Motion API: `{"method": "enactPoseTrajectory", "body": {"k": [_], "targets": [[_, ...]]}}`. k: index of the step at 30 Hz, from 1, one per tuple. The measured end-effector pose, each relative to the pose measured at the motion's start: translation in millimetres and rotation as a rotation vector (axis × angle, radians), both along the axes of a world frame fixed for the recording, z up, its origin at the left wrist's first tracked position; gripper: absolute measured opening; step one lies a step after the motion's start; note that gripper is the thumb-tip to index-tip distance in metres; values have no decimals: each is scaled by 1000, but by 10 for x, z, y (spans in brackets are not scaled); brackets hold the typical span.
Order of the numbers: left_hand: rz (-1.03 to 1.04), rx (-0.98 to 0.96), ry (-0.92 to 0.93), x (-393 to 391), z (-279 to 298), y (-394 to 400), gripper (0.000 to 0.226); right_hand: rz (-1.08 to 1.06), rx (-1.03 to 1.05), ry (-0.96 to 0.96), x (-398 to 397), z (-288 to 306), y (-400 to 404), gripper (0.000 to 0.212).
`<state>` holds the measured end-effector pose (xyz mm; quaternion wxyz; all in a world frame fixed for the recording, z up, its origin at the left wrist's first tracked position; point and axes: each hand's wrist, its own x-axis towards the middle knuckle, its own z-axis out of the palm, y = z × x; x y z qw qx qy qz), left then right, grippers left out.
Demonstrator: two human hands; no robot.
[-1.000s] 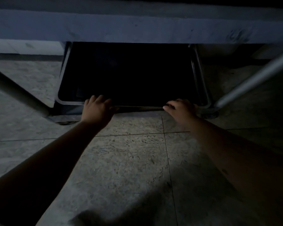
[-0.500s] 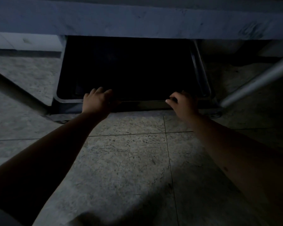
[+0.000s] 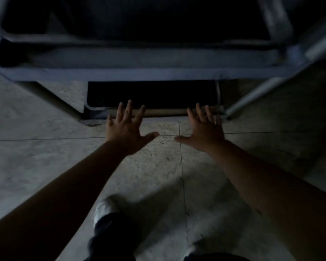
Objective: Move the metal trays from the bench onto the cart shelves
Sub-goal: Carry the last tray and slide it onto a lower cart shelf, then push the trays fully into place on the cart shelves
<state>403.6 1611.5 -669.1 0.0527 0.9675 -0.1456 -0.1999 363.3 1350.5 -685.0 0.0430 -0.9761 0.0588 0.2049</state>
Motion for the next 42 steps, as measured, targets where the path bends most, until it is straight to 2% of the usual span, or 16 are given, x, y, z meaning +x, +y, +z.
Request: {"method": "enactPoseTrajectory", "body": {"k": [5, 13, 16, 19, 23, 30, 36, 42], "targets": [[-12, 70, 52, -615, 1824, -1, 113, 8, 33, 7, -618, 1658, 189, 120], [48, 124, -130, -1281, 4763, 27, 109, 7, 109, -129, -1190, 4722, 361, 119], [108, 80, -225, -1482, 5609, 96, 106, 100, 106, -203, -1298, 5646, 388, 123], [124, 14, -325, -1624, 6194, 186, 108, 130, 98, -291, -1360, 6301, 399, 127], [87, 41, -394, -1671, 6618, 312, 108, 115, 94, -415, -1406, 6735, 436, 123], [10, 27, -382, -1525, 6912, 550, 110, 60, 66, -423, -1347, 6870, 652, 127], [-48, 54, -369, -1143, 6784, 795, 111, 79, 39, -405, -1106, 6798, 845, 129], [-108, 89, -279, -513, 6487, 729, 116, 81, 25, -276, -678, 6586, 724, 126]]}}
